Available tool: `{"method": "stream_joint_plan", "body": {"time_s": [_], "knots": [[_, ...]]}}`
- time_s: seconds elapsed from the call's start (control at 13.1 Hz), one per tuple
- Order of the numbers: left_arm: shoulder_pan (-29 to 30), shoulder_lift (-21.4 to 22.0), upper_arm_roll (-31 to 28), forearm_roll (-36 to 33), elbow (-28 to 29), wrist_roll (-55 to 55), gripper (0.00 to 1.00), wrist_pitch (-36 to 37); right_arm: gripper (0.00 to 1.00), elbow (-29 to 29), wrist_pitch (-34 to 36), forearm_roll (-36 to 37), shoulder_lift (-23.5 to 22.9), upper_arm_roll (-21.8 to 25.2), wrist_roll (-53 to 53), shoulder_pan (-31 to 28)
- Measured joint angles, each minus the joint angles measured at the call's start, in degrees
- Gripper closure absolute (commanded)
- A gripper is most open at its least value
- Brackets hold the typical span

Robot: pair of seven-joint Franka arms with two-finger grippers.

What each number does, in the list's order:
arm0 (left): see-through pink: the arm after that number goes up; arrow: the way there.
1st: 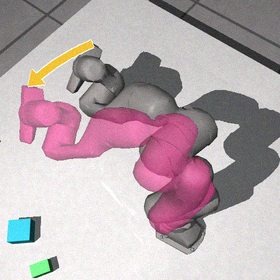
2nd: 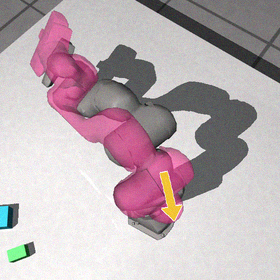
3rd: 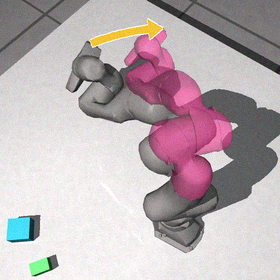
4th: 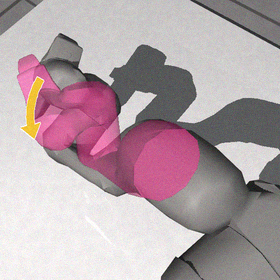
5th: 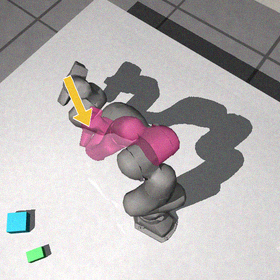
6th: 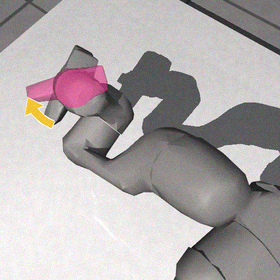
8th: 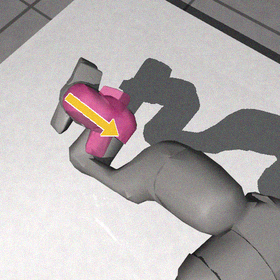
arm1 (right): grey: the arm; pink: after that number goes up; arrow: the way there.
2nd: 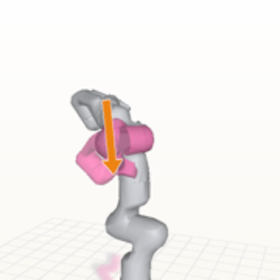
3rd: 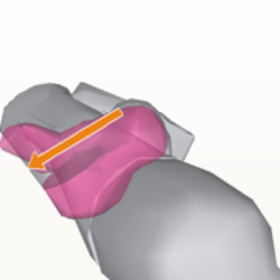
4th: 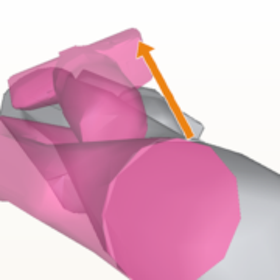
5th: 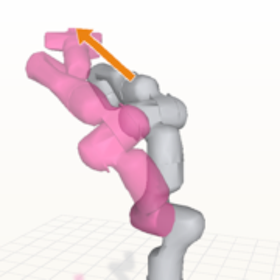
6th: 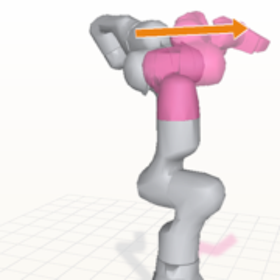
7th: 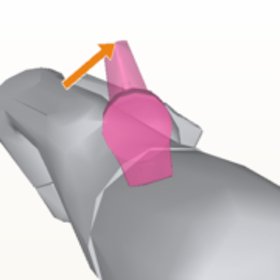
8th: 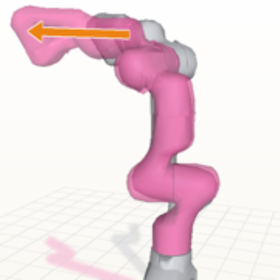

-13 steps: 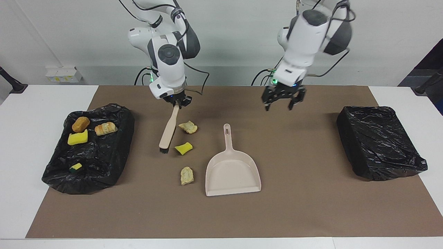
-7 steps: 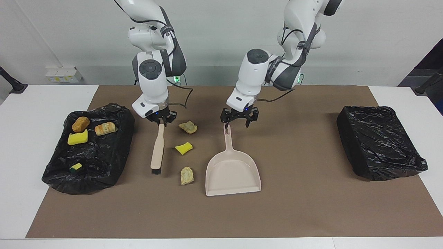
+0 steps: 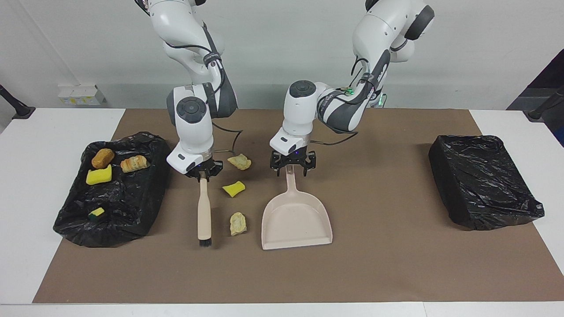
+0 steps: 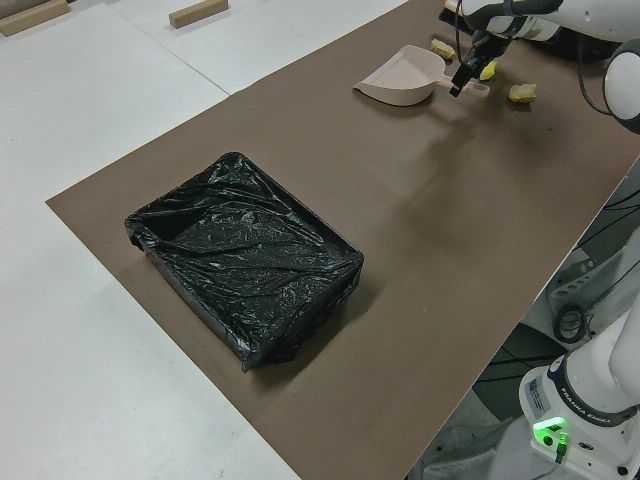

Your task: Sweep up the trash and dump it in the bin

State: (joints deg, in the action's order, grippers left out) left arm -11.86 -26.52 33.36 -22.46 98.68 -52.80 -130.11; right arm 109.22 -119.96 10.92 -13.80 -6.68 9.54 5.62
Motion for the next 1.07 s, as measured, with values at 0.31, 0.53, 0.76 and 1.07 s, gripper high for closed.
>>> {"method": "stream_joint_plan", "body": {"time_s": [0.31, 0.53, 0.76, 1.07], "knots": [[-0.02, -1.69, 0.09, -2.32, -0.30, -0.08, 0.69, 0.14, 1.00, -2.65, -0.45, 1.92, -1.92, -0.05, -2.48, -0.05], [-0.02, -2.01, 0.13, -2.34, -0.68, -0.28, 1.00, 0.86, 1.00, -3.01, -0.45, 2.13, -3.32, -0.15, -6.82, -0.02], [0.32, -1.90, 0.08, -4.46, -1.79, 3.03, 1.00, 2.53, 1.00, -3.00, -0.41, 2.25, -3.52, -0.38, -8.05, 0.11], [4.34, 3.08, 0.05, -4.81, -2.55, 30.43, 1.00, 9.56, 1.00, -2.42, 0.05, 2.24, -3.53, -0.92, -13.55, 0.93]]}}
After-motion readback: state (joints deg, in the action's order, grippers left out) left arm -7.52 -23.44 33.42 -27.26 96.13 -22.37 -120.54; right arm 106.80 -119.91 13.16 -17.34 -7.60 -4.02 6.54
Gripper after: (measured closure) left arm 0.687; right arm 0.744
